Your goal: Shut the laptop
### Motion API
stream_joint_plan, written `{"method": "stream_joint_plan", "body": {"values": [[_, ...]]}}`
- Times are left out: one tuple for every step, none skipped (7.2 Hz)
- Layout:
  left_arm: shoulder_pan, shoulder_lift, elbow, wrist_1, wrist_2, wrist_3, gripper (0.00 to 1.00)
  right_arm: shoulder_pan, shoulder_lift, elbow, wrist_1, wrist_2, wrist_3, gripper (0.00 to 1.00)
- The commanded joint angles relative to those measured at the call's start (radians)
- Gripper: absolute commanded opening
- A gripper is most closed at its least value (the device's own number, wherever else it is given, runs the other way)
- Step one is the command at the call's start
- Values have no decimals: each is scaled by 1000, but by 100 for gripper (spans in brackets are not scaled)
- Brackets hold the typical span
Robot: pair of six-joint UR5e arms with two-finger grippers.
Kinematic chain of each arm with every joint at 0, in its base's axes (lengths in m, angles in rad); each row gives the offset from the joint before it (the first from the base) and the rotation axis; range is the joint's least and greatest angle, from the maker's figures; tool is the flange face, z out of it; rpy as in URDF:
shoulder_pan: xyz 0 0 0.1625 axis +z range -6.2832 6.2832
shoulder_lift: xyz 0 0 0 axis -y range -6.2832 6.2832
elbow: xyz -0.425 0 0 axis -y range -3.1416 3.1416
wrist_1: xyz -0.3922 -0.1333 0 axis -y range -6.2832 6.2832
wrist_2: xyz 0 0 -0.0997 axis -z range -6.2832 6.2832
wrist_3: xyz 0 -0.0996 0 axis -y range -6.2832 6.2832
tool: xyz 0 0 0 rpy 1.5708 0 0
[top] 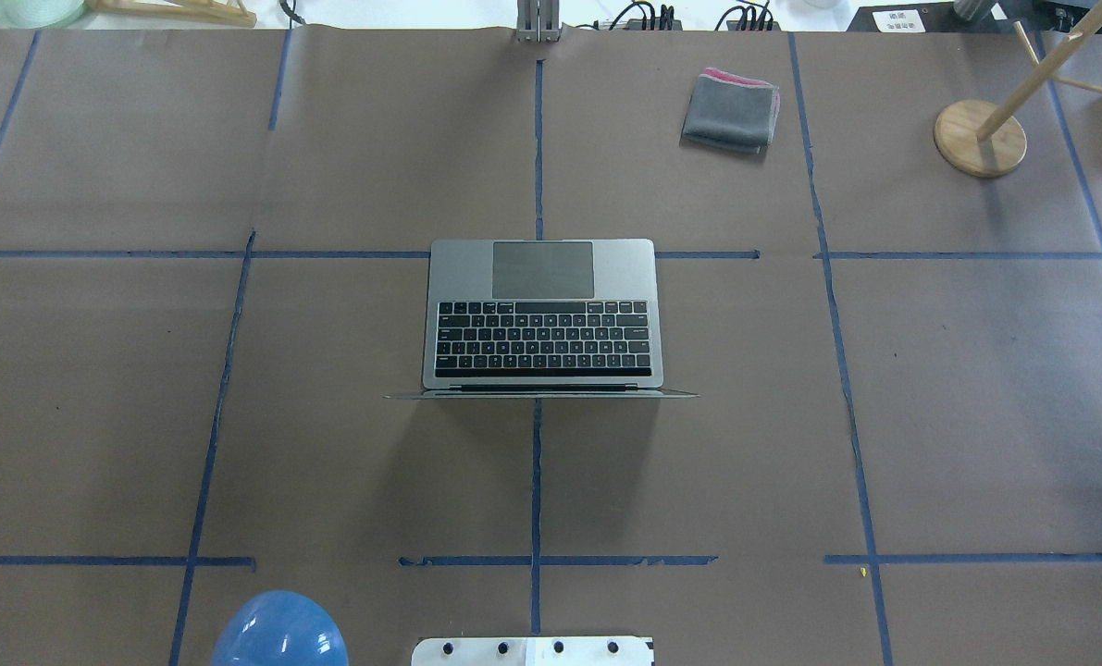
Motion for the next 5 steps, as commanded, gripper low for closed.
{"method": "stream_joint_plan", "body": {"values": [[147,-102,-91,1,3,-297,99,-49,-1,35,69,92,215,100],[224,-165,-119,1,15,-432,99,-110,5,54,174,86,376,99],[302,-226,-125,1,79,-557,96,-188,12,75,333,64,620,99],[411,-238,-174,3,202,-619,86,-313,12,126,487,-43,908,94],[475,-241,-202,1,250,-681,69,-419,12,179,555,-122,1089,86]]}}
